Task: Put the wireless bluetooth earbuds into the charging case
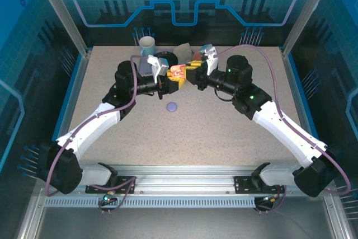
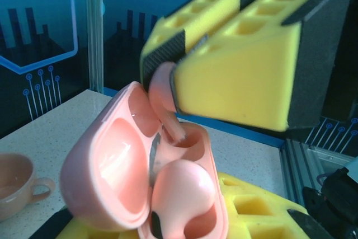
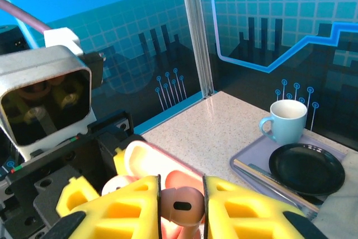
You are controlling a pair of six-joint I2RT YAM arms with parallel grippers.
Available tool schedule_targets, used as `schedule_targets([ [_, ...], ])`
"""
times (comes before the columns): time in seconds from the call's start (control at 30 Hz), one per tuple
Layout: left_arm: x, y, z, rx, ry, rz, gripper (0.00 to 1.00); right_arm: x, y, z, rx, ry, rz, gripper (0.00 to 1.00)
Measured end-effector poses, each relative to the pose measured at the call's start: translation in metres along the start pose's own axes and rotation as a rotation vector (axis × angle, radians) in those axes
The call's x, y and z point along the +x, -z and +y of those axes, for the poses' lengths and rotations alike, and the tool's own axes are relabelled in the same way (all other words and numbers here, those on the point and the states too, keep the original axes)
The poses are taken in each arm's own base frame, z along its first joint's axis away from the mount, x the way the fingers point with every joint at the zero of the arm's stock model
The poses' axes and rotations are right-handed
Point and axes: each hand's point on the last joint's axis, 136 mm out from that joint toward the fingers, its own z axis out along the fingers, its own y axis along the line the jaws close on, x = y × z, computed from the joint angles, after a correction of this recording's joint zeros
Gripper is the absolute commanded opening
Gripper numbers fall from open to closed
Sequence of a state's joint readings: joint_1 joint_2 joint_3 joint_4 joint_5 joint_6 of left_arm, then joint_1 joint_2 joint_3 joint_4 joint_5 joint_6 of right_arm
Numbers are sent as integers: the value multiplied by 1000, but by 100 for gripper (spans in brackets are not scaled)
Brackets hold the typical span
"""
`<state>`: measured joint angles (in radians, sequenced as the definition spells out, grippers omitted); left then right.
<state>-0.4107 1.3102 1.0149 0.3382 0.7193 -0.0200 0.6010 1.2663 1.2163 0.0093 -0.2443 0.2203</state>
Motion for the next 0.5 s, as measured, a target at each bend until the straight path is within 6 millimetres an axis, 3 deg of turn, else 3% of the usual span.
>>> schedule_targets([
  [0.2,-1,0,3,-15,-2,-4,0,5,0,1,-7,-3,11,22],
  [0.5,-1,-1,3,-15,-2,-5,0,7,0,3,-8,8,19,35],
])
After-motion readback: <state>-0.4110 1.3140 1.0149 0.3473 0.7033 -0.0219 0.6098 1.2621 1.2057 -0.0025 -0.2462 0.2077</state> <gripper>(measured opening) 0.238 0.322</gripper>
